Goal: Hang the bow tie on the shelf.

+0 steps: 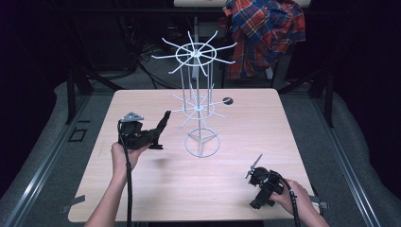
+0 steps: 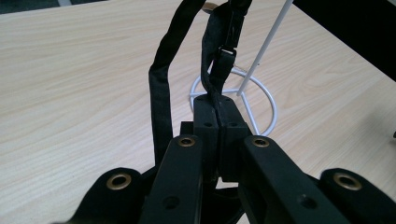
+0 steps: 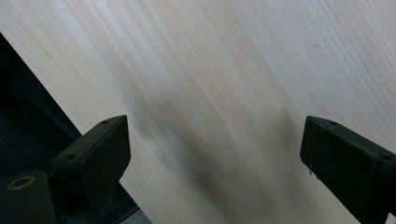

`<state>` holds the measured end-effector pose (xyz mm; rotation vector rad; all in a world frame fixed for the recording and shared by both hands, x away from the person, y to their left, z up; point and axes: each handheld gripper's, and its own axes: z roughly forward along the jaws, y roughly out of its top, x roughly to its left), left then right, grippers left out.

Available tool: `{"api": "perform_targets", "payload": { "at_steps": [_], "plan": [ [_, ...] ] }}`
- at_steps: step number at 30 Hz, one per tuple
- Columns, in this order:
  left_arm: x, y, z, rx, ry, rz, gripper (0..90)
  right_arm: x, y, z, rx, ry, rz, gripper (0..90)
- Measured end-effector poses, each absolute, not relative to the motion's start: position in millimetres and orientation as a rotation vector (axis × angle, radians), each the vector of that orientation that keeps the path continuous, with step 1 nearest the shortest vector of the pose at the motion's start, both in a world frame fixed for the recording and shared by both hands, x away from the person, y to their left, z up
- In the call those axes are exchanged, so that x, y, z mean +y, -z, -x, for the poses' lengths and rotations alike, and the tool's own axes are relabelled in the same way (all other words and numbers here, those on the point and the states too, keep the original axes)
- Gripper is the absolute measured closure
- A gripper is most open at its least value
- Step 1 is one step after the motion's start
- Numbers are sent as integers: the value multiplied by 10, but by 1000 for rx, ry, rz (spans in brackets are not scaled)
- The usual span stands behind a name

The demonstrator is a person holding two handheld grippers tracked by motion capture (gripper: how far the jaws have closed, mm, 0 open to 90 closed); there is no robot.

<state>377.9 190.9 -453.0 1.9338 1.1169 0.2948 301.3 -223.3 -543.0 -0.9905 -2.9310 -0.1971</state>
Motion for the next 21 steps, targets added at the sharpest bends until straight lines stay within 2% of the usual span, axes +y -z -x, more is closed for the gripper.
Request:
{"api": "perform_targets", "payload": {
  "at_steps": [21],
  "plan": [
    [1956, 4614, -3808, 1153, -290, -1951, 872, -2217, 5429, -3016, -2932, 189, 979, 82]
  ]
}}
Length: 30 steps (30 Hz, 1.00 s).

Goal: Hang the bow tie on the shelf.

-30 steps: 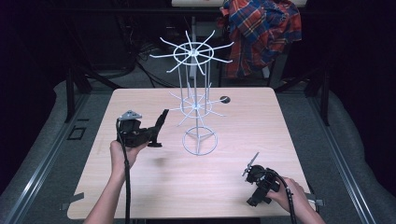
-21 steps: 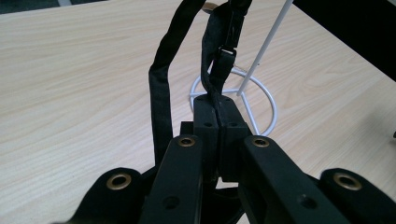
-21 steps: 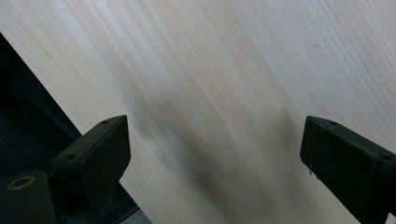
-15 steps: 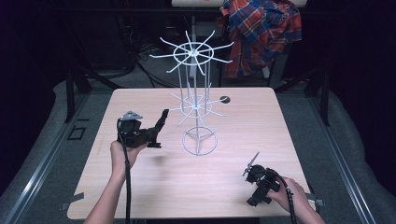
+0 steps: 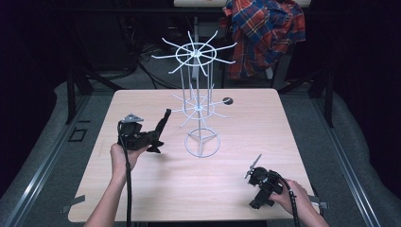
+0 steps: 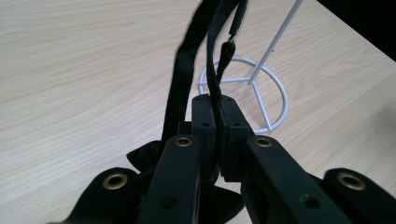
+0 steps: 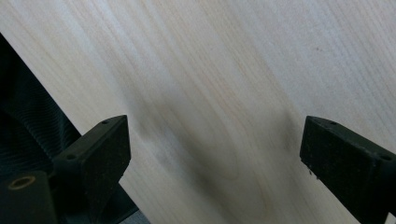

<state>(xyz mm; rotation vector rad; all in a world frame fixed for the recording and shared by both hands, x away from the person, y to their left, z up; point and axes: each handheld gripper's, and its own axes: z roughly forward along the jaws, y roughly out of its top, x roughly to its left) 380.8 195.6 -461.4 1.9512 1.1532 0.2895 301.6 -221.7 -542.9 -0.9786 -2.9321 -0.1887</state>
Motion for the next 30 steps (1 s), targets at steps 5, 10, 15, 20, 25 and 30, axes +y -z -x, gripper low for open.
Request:
{"api": "perform_targets", "payload": {
  "at_steps": [5, 10, 15, 20, 25, 30],
  "plan": [
    [1926, 4619, -3814, 1153, -277, -1952, 804, -2251, 5396, -2983, -2942, 211, 991, 82],
    [1876, 4620, -3812, 1165, -256, -1979, 624, -2282, 5389, -2947, -2947, 205, 997, 82],
    [1849, 4619, -3806, 1176, -250, -1997, 427, -2301, 5387, -2925, -2946, 201, 1002, 82],
    [1878, 4598, -3764, 1170, -269, -2008, 327, -2305, 5389, -2922, -2938, 208, 1018, 82],
    [1925, 4562, -3689, 1168, -295, -2028, 250, -2284, 5376, -2930, -2951, 192, 1001, 82],
    [1992, 4539, -3600, 1190, -286, -2048, 166, -2277, 5382, -2923, -2954, 201, 1008, 82]
  ]
}}
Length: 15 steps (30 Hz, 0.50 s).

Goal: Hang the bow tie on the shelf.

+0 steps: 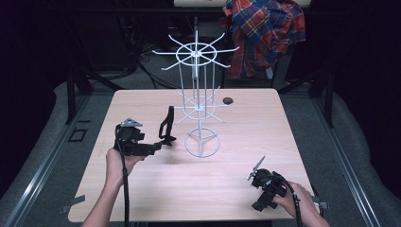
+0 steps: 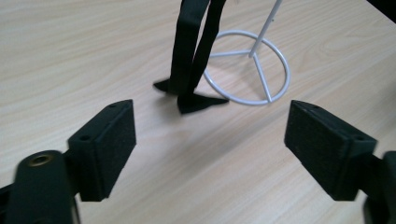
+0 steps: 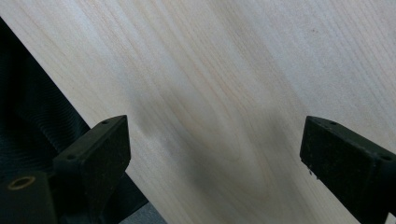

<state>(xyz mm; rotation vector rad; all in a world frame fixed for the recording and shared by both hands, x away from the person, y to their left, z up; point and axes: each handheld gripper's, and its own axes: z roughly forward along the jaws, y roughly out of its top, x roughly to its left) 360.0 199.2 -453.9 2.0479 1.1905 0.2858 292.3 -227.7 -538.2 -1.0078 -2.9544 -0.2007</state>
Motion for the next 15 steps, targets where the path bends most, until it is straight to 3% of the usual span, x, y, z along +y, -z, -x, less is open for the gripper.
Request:
{"api": "perform_targets", "payload": {
  "at_steps": [15],
  "plan": [
    [2110, 4623, -3276, 1251, -283, -2108, 71, -2279, 5374, -2907, -2963, 181, 1004, 82]
  ]
}}
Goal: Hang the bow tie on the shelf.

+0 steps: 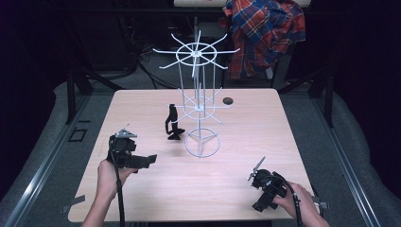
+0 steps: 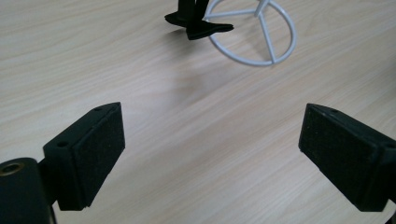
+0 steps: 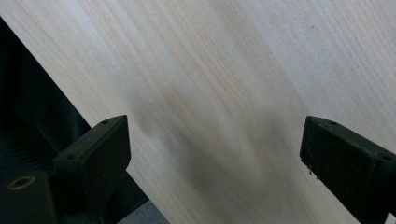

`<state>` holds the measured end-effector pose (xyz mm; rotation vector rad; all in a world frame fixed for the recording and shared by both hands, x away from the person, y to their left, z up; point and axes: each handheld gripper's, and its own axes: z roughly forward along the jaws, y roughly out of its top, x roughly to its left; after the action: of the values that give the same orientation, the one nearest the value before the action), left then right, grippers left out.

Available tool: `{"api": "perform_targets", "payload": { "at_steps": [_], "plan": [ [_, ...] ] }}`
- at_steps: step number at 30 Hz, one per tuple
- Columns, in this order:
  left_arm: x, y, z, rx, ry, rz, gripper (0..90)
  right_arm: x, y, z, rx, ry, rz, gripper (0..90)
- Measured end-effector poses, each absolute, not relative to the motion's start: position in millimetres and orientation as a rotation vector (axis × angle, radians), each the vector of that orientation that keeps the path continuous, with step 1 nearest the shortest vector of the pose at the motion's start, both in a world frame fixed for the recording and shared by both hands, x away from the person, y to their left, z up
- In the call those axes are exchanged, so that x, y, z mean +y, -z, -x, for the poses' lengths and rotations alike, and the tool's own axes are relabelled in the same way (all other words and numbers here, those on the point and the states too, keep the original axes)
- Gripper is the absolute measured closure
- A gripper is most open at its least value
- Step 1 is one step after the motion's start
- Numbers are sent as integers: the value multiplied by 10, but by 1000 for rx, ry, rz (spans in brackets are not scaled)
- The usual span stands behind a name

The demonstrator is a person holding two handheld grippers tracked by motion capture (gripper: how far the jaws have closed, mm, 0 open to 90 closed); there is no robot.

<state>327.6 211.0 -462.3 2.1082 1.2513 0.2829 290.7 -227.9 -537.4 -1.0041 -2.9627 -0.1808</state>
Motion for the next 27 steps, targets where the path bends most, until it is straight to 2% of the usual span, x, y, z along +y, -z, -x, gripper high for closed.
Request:
{"api": "perform_targets", "payload": {
  "at_steps": [11, 17, 27],
  "plan": [
    [2153, 4846, -3068, 1312, -263, -2216, 3, -2279, 5378, -2900, -2963, 195, 1003, 83],
    [2129, 4955, -2938, 1323, -277, -2292, 0, -2287, 5372, -2890, -2970, 187, 996, 83],
    [2238, 5126, -2712, 1364, -205, -2257, 0, -2279, 5377, -2889, -2961, 192, 993, 83]
  ]
}}
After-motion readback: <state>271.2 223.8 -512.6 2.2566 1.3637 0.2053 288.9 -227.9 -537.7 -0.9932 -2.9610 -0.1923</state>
